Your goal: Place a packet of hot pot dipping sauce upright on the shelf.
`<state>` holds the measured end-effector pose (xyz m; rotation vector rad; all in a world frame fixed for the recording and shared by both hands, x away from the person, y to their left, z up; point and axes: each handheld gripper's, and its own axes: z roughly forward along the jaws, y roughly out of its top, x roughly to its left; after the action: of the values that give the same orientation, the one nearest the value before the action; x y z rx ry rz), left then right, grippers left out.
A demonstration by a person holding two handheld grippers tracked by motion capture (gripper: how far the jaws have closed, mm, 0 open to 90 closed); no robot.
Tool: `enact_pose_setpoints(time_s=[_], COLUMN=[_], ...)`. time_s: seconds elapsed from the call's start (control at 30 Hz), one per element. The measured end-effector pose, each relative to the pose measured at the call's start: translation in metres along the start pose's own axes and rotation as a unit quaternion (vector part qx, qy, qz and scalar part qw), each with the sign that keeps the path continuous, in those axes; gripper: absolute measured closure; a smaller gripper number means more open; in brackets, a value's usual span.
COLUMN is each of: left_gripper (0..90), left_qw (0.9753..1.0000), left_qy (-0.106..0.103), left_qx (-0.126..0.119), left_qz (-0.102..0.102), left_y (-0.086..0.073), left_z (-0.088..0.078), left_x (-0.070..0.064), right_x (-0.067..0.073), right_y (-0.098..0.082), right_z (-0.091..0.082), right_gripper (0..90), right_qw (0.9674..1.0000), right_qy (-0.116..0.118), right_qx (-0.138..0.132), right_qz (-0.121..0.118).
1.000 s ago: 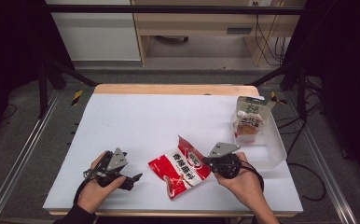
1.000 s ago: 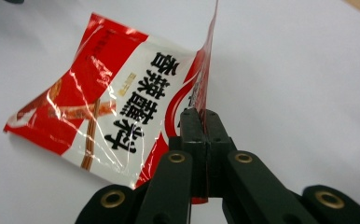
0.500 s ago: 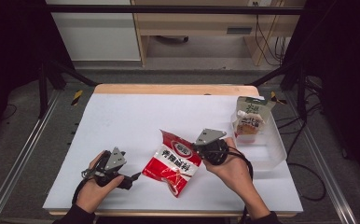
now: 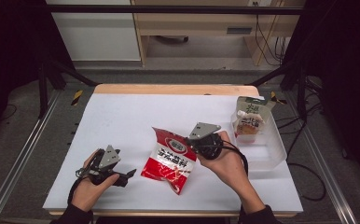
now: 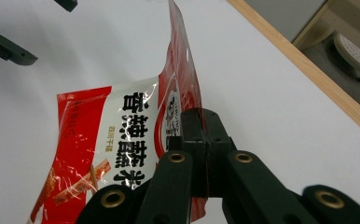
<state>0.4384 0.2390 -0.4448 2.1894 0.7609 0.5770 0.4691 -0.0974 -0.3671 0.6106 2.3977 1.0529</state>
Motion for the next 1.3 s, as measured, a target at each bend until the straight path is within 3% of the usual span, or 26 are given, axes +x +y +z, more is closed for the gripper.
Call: enact_pose_setpoints(time_s=[0.13,0.27,0.6,1.07,1.3], left_gripper=[6.5,6.4,14.2,33.7,42.9], left_qw=[0.9999,0.9997,0.9985,0.9956,0.9922], left_qy=[-0.007,0.001,0.003,-0.036,-0.076], left_qx=[-0.007,-0.024,-0.043,-0.069,-0.077], left_qz=[0.002,0.002,0.035,0.053,0.063], left_y=[0.003,0.015,0.050,0.079,0.091], left_z=[-0.007,-0.018,-0.036,-0.033,-0.027], left_x=[0.004,0.008,0.018,0.027,0.029], right_x=[0.002,0.003,0.007,0.019,0.025], right_y=[0.007,0.019,0.050,0.076,0.080], right_z=[0.001,-0.002,-0.009,-0.017,-0.020], right_gripper=[90.0,90.0,90.0,90.0,90.0], right_qw=[1.0000,0.9997,0.9981,0.9944,0.9922], right_qy=[0.002,0.009,0.032,0.054,0.070], right_qx=[-0.005,-0.010,-0.018,-0.017,-0.013], right_qz=[-0.006,-0.020,-0.049,-0.090,-0.103])
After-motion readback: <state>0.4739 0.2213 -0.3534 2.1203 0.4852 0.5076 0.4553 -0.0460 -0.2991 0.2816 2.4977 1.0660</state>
